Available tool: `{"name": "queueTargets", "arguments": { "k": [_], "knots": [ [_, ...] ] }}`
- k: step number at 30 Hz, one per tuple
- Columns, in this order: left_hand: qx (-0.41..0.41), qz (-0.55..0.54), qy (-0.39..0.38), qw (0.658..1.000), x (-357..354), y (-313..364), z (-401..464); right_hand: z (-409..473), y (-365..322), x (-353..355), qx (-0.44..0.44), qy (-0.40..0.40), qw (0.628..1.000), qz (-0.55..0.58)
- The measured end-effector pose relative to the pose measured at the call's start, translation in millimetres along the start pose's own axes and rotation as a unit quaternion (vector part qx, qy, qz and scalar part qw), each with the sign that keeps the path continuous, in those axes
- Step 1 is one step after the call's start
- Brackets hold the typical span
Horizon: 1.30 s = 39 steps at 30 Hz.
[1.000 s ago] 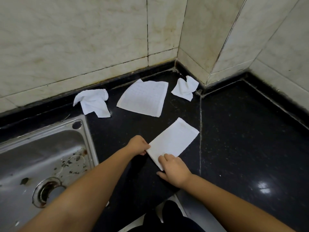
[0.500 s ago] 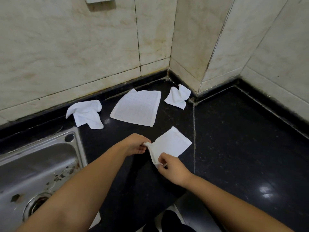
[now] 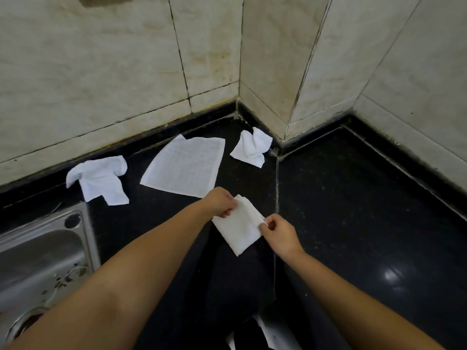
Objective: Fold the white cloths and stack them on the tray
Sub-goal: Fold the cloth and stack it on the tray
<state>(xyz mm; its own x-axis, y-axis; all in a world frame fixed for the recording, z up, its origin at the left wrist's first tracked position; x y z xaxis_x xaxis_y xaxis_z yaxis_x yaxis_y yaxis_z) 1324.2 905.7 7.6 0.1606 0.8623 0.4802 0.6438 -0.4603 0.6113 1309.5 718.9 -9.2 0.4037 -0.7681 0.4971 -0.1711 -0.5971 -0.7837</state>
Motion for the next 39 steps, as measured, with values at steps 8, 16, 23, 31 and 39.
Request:
{"name": "queueTargets", "arguments": {
  "k": [8, 16, 23, 31, 39],
  "knots": [
    [-0.037, 0.222, 0.076, 0.971, -22.6, 4.4, 32.6, 22.6, 10.6, 11.6, -0.038, 0.003, 0.982, -0.185],
    [-0.061, 0.139, 0.183, 0.971, -19.0, -13.5, 12.4, 43.8, -15.1, 10.0, 0.055, 0.002, 0.961, -0.272],
    [0.067, 0.087, 0.241, 0.964, -11.1, -54.7, -29.5, 59.2, -38.7, -19.1, 0.005, -0.075, 0.945, -0.318],
    [0.091, 0.076, 0.132, 0.984, -39.7, -63.0, -32.5, 52.4, -34.6, -27.0, -0.048, -0.094, 0.952, -0.288],
    [0.048, -0.245, 0.180, 0.952, -33.2, -41.8, -35.8, 44.0, -31.5, -8.0, -0.053, -0.081, 0.995, 0.025]
  ]
}}
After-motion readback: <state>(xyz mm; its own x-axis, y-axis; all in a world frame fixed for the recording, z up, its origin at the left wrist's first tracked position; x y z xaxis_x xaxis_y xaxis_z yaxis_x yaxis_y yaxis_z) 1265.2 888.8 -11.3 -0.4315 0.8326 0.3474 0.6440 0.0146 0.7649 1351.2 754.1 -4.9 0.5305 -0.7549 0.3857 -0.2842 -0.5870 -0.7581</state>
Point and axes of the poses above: each hand's wrist, its own z-axis towards the middle knuckle, its own x-axis out of the back of the hand, y = z × x, the point moved 2 cm from there along z, towards the middle knuckle, and after that the axes turned 5 degrees about z, right-handed, at the moved point
